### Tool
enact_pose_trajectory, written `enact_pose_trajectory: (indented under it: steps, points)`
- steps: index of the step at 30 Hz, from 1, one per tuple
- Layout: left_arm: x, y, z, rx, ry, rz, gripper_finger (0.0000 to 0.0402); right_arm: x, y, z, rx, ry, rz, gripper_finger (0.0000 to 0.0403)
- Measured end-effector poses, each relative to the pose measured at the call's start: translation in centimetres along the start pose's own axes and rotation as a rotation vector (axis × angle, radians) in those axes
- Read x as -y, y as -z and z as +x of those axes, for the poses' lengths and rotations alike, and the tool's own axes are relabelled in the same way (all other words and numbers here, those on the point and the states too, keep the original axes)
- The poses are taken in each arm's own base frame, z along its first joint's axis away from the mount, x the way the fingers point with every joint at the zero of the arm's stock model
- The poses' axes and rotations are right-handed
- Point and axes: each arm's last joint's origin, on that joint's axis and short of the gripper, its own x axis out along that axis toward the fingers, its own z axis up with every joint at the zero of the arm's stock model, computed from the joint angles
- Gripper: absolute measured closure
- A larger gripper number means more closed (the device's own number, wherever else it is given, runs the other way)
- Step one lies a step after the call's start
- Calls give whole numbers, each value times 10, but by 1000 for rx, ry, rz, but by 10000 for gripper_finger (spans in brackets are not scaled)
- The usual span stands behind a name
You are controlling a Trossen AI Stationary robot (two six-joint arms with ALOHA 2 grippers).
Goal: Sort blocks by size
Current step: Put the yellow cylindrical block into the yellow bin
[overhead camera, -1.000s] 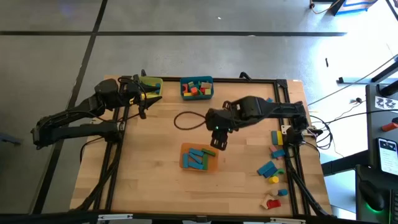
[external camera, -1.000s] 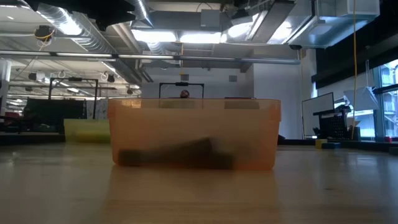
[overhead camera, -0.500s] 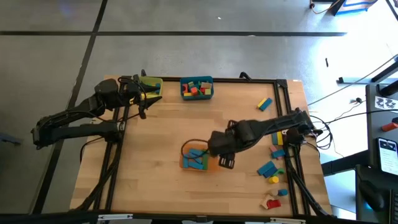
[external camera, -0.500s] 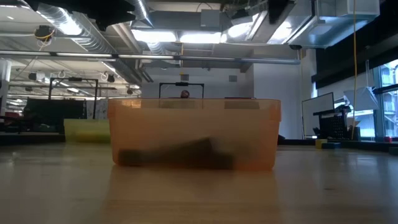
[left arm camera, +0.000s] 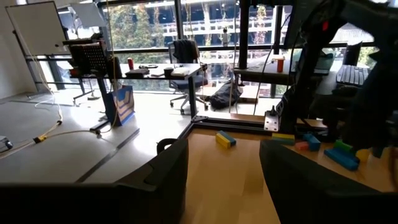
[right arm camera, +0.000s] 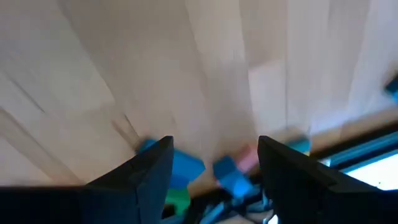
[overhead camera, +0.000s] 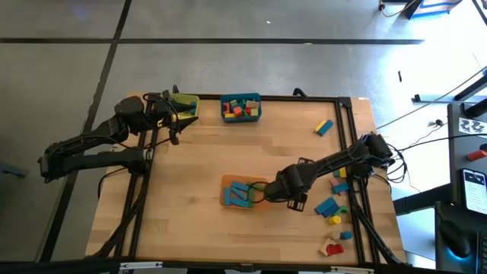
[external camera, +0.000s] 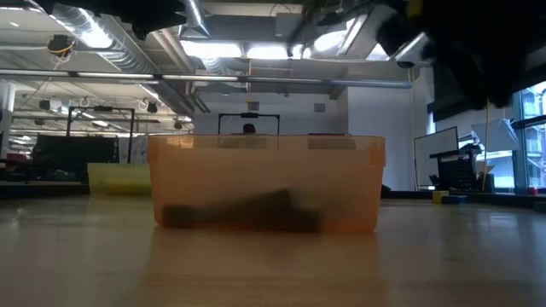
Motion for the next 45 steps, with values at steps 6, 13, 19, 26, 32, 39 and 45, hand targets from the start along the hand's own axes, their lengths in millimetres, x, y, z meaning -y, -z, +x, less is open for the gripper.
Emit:
enact_pose_trajectory:
  steps: [6, 13, 19, 26, 32, 39, 45]
  points:
    - [0, -2, 0, 19, -1, 2, 219, 3, 19, 15, -109, -124, 75, 169]
    - [0, -2, 0, 21, -2, 9, 219, -14, 45, 12, -159, -159, 113, 169]
    - [0, -2, 0, 21, -2, 9, 219, -41, 71, 16, -159, -126, 91, 169]
    - [0, -2, 0, 21, -2, 5, 219, -61, 100, 19, -187, -101, 113, 169]
    - [0, -2, 0, 20, -2, 2, 219, -74, 119, 35, -182, -79, 82, 169]
    - [0, -2, 0, 19, -2, 10, 219, -80, 125, 55, -173, -83, 67, 169]
    - [0, -2, 0, 19, -1, 11, 219, -76, 125, 66, -175, -51, 72, 169]
